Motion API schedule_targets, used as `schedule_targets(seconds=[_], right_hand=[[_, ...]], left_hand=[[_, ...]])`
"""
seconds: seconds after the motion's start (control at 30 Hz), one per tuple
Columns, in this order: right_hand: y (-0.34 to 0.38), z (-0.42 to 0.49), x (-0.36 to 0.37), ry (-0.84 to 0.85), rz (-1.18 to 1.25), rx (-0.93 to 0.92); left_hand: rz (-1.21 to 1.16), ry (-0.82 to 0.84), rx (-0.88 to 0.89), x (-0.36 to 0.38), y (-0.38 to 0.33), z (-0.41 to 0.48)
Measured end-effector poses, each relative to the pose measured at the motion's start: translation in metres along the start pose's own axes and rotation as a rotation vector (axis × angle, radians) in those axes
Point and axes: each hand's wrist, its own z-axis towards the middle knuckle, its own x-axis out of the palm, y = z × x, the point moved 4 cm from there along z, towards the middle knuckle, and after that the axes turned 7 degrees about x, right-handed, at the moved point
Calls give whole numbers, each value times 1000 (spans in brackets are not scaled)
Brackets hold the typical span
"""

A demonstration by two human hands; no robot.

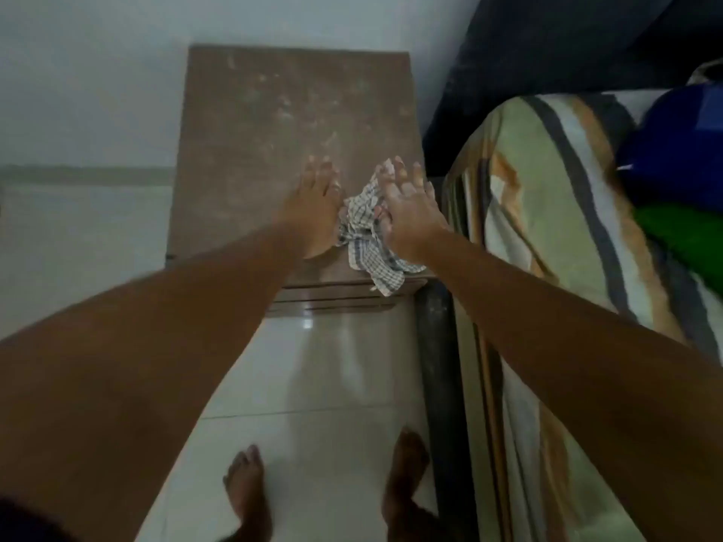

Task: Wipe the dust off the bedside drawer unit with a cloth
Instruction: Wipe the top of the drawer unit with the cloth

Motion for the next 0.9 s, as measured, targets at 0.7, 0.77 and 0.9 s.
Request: schedule_targets(seconds=[0.7,0.77,0.9], right_hand=[[-10,25,49,-191,270,-36],[-18,36,36,-294,337,-16],[-33,74,0,-522,412,-22]], left_hand=[[-135,-181,240,37,29,54],[-160,-247,224,32,35,70],[-160,-280,149,27,43,97]])
